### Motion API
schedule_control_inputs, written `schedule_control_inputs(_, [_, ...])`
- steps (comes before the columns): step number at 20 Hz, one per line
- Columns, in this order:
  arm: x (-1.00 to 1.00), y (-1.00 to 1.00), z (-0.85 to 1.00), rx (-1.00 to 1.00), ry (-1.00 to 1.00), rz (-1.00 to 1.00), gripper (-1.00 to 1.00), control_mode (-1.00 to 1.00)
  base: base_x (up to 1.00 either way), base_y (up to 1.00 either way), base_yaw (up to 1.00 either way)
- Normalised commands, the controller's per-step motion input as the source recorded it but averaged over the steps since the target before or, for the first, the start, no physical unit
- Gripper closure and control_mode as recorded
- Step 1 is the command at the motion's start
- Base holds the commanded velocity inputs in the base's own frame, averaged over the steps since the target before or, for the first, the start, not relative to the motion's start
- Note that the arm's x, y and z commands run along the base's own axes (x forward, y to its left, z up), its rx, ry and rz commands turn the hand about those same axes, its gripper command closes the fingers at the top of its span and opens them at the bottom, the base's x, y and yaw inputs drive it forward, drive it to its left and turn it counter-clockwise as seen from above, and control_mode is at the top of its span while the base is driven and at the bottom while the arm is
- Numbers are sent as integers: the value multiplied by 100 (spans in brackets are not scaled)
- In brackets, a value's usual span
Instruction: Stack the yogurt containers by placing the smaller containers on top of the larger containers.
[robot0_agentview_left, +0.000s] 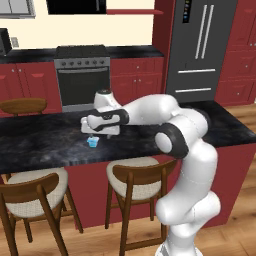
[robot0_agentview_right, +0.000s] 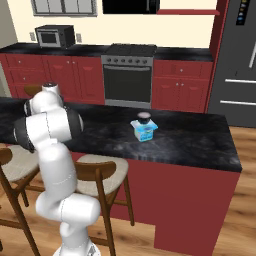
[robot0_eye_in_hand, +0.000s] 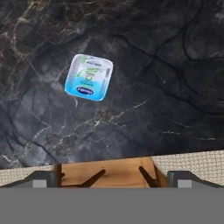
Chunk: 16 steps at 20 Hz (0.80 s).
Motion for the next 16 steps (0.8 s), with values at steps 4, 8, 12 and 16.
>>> schedule_control_inputs(4, [26, 10, -16, 0, 0, 0, -100, -100, 0, 0, 0])
schedule_control_inputs(8, [29, 1, -20, 0, 0, 0, -100, -100, 0, 0, 0])
schedule_control_inputs(12, [27, 2, -24, 0, 0, 0, -100, -100, 0, 0, 0])
schedule_control_inputs(16, [23, 6, -23, 0, 0, 0, -100, -100, 0, 0, 0])
